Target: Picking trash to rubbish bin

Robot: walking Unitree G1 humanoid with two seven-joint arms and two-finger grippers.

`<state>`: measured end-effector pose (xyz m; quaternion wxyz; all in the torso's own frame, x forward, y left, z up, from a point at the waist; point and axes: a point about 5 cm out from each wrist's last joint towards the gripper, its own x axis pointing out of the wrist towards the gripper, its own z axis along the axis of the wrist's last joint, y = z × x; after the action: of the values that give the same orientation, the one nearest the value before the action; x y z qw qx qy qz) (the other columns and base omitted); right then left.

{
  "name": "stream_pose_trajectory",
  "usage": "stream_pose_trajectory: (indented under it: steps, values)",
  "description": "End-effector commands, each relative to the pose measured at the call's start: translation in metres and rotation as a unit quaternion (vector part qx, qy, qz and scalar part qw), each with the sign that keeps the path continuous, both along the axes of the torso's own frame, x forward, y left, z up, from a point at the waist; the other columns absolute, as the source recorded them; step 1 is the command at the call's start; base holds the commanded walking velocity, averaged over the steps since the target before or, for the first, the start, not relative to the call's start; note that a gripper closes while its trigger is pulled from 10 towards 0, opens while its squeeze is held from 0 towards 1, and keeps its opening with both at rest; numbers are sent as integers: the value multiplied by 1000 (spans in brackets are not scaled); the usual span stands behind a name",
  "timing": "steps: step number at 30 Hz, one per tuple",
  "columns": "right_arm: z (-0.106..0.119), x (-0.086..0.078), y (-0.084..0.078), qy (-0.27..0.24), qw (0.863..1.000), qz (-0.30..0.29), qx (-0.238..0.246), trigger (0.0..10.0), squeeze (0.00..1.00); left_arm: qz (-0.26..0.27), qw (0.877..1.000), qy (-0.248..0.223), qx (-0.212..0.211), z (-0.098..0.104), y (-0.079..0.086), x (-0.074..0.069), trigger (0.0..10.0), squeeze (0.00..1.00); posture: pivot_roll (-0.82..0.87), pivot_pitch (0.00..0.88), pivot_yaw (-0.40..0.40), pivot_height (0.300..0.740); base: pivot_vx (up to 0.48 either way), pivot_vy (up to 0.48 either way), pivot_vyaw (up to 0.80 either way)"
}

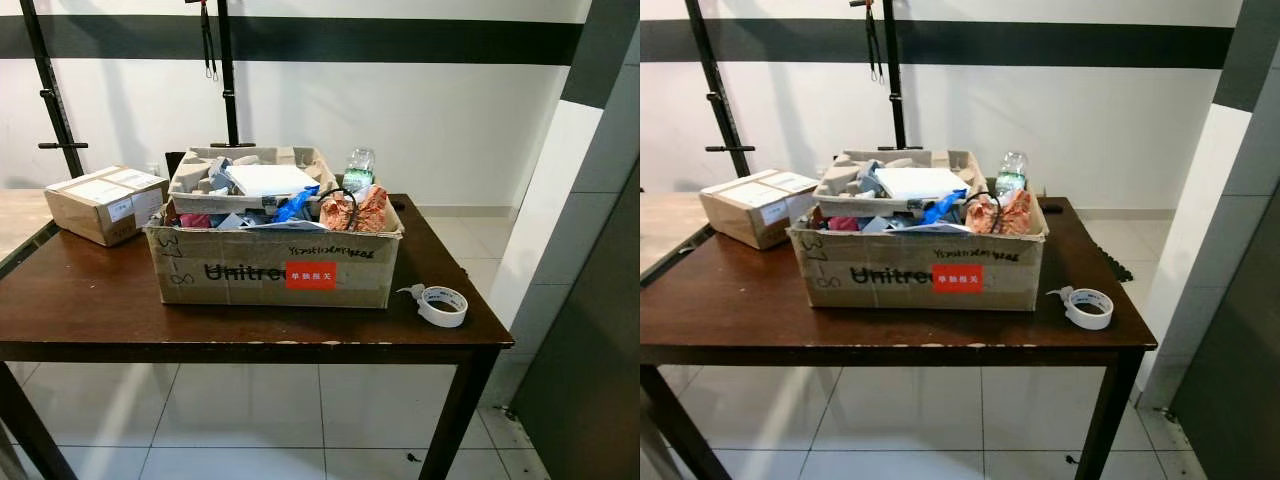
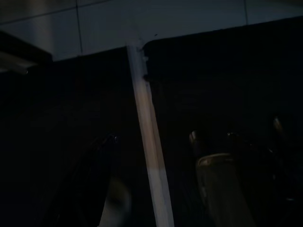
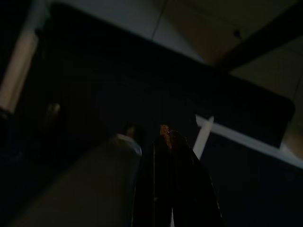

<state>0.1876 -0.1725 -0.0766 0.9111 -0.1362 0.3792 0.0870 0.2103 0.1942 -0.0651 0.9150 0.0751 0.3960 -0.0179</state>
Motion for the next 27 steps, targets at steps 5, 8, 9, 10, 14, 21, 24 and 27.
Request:
stream_pose_trajectory:
  steps: [5, 8, 9, 10, 14, 21, 24, 27]
  values:
    - [-13, -26, -20, 70, 997, -27, -29, 10000, 0, -8, 1000, 16, 10, -4, 2, -7, 10000, 0, -78, 105, -8, 740, 0, 0, 0]
    - [-17, -36, -28, 99, 994, -23, -43, 10000, 0, -11, 1000, 15, 5, -4, 1, -6, 10000, 0, -83, 102, -6, 740, 0, 0, 0]
    - [-17, -36, -28, 99, 994, -24, -43, 10000, 0, -12, 1000, 15, 4, -3, 1, -6, 10000, 0, -83, 102, -6, 740, 0, 0, 0]
    - [-17, -36, -29, 99, 994, -27, -43, 10000, 0, -12, 1000, 15, 4, -3, 0, -5, 10000, 0, -84, 103, -6, 740, 0, 0, 0]
    - [-16, -35, -29, 98, 994, -29, -44, 10000, 0, -14, 1000, 15, 3, -3, -1, -4, 10000, 0, -88, 102, -2, 740, 0, 0, 0]
    - [-16, -34, -28, 97, 994, -30, -43, 10000, 0, -22, 1000, 19, 4, -4, -3, -5, 10000, 0, -91, 98, -5, 740, 0, 0, 0]
    - [-16, -34, -27, 100, 994, -25, -46, 10000, 0, -25, 999, 21, 5, -5, -4, -7, 10000, 0, -90, 98, -7, 740, 0, 0, 0]
    - [-17, -34, -27, 104, 993, -20, -50, 10000, 0, -26, 999, 22, 5, -5, -4, -7, 10000, 0, -90, 100, -11, 740, 0, 0, 0]
